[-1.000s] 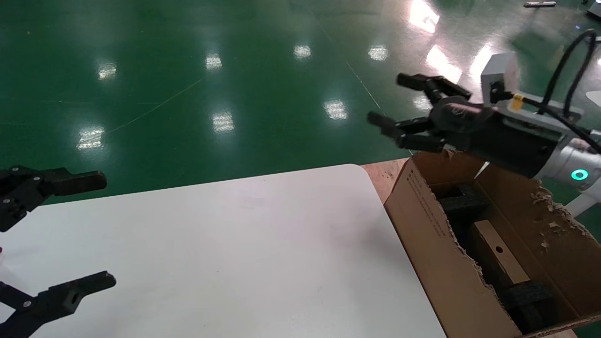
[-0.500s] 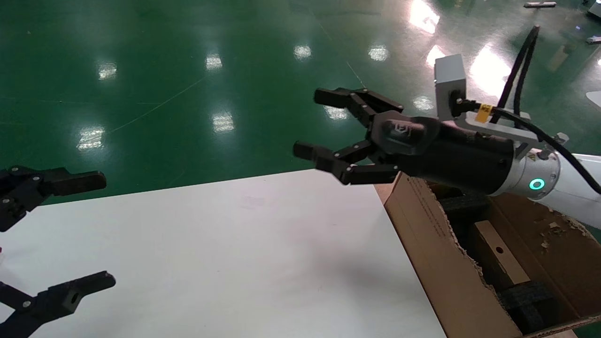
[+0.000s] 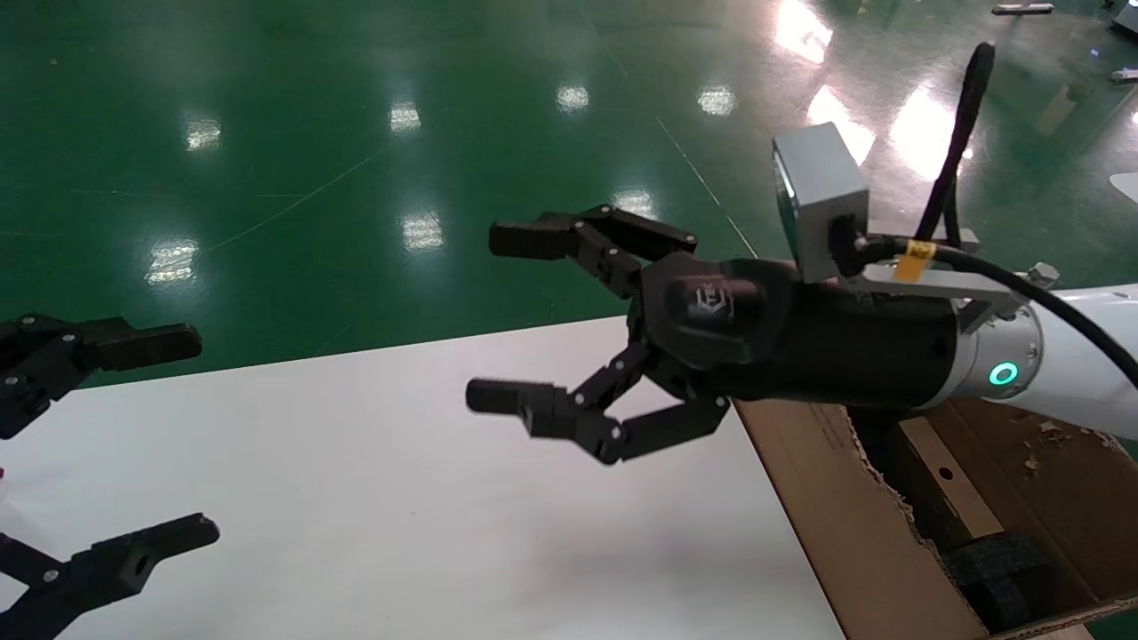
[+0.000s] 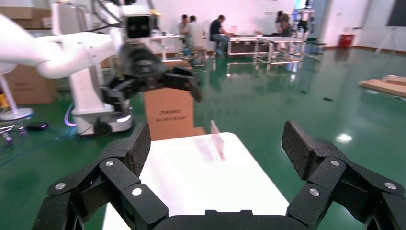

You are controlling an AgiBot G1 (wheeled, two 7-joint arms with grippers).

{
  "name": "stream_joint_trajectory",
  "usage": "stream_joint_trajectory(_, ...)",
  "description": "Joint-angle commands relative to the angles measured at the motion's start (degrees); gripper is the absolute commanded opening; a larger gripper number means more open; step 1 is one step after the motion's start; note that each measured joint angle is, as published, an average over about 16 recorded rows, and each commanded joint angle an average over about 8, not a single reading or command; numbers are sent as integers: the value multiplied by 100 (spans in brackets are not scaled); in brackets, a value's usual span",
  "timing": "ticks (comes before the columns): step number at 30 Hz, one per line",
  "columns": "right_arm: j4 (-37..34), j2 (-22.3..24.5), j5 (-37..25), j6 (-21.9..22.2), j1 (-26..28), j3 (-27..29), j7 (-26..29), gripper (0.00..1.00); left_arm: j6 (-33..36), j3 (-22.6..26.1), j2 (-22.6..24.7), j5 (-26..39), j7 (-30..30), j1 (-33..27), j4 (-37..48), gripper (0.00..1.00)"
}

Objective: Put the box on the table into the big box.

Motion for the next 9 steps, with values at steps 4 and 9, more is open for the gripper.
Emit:
stream_joint_trajectory(4,288,-139,-720,-173,-378,998,497,100,0,0,0,0,0,0,0,100)
stream_joint_trajectory(9,488,-236,-1221,-294,-641,1692,843,100,0,0,0,0,0,0,0,100)
